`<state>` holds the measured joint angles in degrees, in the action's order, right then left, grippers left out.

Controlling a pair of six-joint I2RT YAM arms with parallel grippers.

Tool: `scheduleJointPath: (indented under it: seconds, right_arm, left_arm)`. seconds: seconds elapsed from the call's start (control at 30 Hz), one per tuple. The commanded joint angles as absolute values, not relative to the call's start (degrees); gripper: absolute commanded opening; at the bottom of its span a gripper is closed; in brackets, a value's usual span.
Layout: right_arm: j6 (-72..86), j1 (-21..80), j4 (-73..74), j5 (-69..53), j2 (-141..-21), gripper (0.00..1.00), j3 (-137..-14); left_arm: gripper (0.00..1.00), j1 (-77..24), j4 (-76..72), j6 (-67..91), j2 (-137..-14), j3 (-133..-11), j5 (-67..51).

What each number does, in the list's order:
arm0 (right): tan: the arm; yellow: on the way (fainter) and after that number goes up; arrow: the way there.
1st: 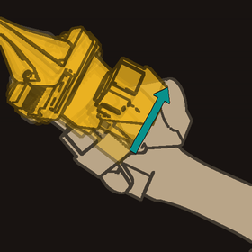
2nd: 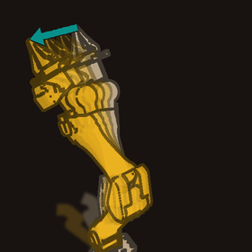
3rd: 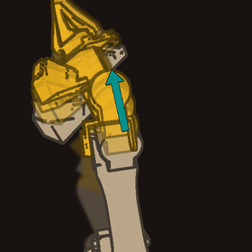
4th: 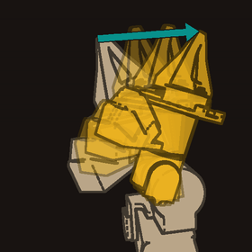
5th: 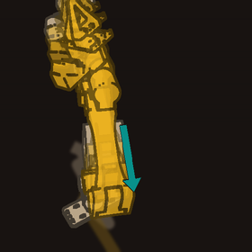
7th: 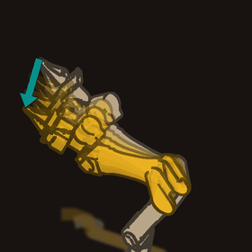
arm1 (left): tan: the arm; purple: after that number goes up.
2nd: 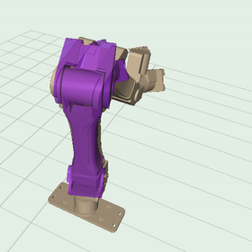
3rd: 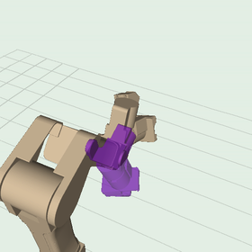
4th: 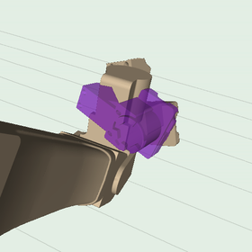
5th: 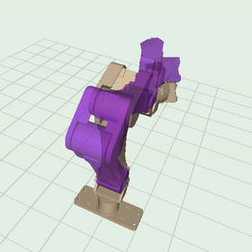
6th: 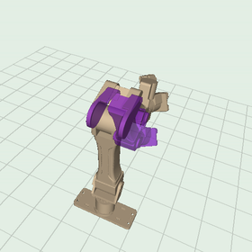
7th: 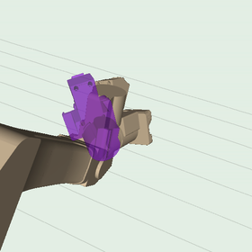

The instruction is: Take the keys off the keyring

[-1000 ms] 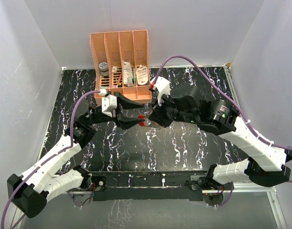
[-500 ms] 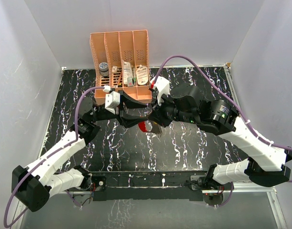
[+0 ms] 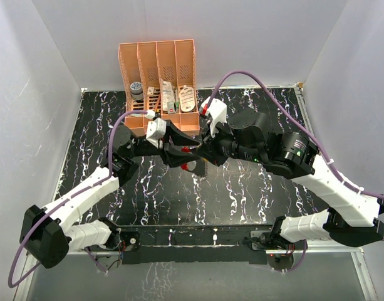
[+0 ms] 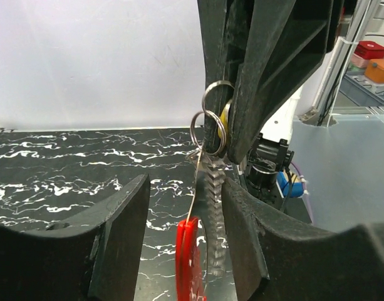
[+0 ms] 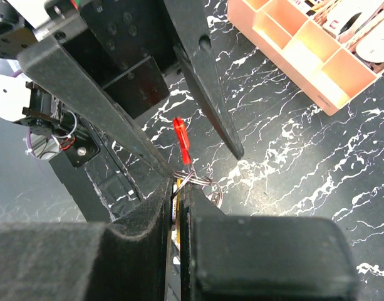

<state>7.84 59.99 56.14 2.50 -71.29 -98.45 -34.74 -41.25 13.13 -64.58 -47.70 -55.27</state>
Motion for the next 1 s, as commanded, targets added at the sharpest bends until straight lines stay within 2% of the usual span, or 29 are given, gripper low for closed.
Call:
scheduleJointPath:
  seconds: [0.0,0.03,0.07,0.13,0.17,0.27,0.3,0.33,0.5,0.67,0.77,0.97]
  right_arm:
    - [7.8,60.1,50.4,3.5,-69.6,0.0,-98.9]
    - [7.8,60.2,50.0,3.5,-69.5,0.0,-98.9]
    - [7.7,60.1,49.7,3.4,-69.4,0.0,-98.8]
    - [7.6,60.1,49.0,3.1,-69.2,0.0,-98.6]
    - [7.6,60.1,48.9,3.1,-69.2,0.0,-98.5]
    - [7.6,60.1,48.7,3.8,-68.9,0.0,-98.0]
    - [7.8,60.1,48.6,4.5,-68.6,0.04,-97.7]
    - [8.0,60.1,48.6,5.7,-68.3,0.13,-97.4]
    - [8.7,60.1,47.2,11.4,-66.1,0.23,-94.4]
    - [9.0,60.1,45.1,15.3,-64.1,0.28,-90.1]
    - [9.0,60.2,43.1,18.0,-63.2,0.27,-86.9]
    - [6.8,60.1,28.9,20.7,-59.8,0.25,-74.3]
  left_arm:
    - [0.45,-36.4,-43.8,13.0,-65.4,-48.6,-57.5]
    - [0.41,-36.7,-42.8,12.3,-65.7,-49.1,-57.5]
    - [0.32,-37.1,-41.1,11.4,-65.9,-49.5,-57.2]
    - [0.05,-37.6,-38.0,9.3,-66.0,-50.5,-55.2]
    - [0.0,-37.7,-36.3,8.1,-65.9,-50.9,-54.1]
    - [0.0,-37.9,-32.8,5.1,-64.1,-51.4,-48.2]
    - [0.0,-37.8,-31.3,4.0,-63.2,-51.7,-45.1]
    - [0.0,-37.8,-29.2,3.0,-62.5,-52.3,-42.9]
    - [0.0,-37.8,-17.9,-2.2,-61.2,-57.3,-34.0]
    - [0.0,-37.8,-15.4,-4.9,-60.4,-59.0,-30.3]
    - [0.0,-37.8,-14.6,-6.0,-60.7,-60.3,-30.7]
    - [0.0,-37.8,-13.7,-6.9,-61.2,-62.2,-30.8]
